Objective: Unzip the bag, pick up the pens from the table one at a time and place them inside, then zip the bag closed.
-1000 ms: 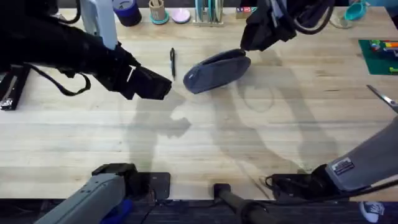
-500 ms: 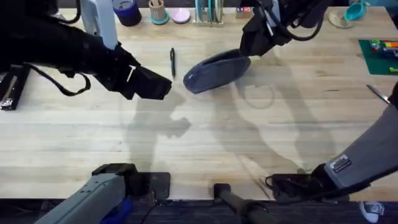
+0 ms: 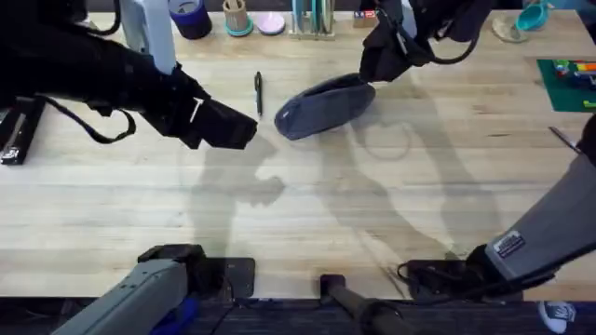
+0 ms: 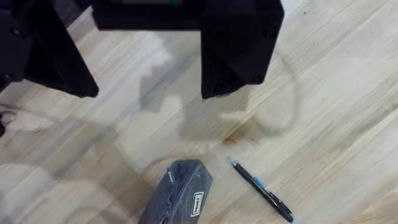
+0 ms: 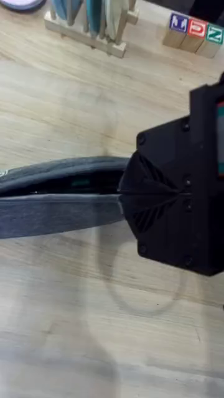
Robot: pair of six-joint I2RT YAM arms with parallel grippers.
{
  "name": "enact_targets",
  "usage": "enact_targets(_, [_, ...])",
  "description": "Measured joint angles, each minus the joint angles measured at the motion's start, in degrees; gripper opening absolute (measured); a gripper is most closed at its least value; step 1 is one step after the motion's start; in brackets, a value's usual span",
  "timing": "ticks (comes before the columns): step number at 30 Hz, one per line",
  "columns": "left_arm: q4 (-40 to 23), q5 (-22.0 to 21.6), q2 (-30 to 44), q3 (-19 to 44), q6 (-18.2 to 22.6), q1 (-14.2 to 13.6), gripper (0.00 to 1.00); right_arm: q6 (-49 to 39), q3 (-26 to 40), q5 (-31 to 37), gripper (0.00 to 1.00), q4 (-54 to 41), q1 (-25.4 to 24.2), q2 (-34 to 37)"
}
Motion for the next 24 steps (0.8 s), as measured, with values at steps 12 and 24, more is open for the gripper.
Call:
enact_targets(12, [0.00, -0.13, -0.02, 0.00, -0.17, 0.00, 0.995, -0.09, 0.08, 0.22, 0.030, 3.26, 0.00, 3.42])
enact_targets(24, [0.00, -0.15, 0.00, 0.00, -0.18, 0.00, 0.995, -0.11, 0.08, 0.22, 0.029, 3.42, 0.00, 3.42])
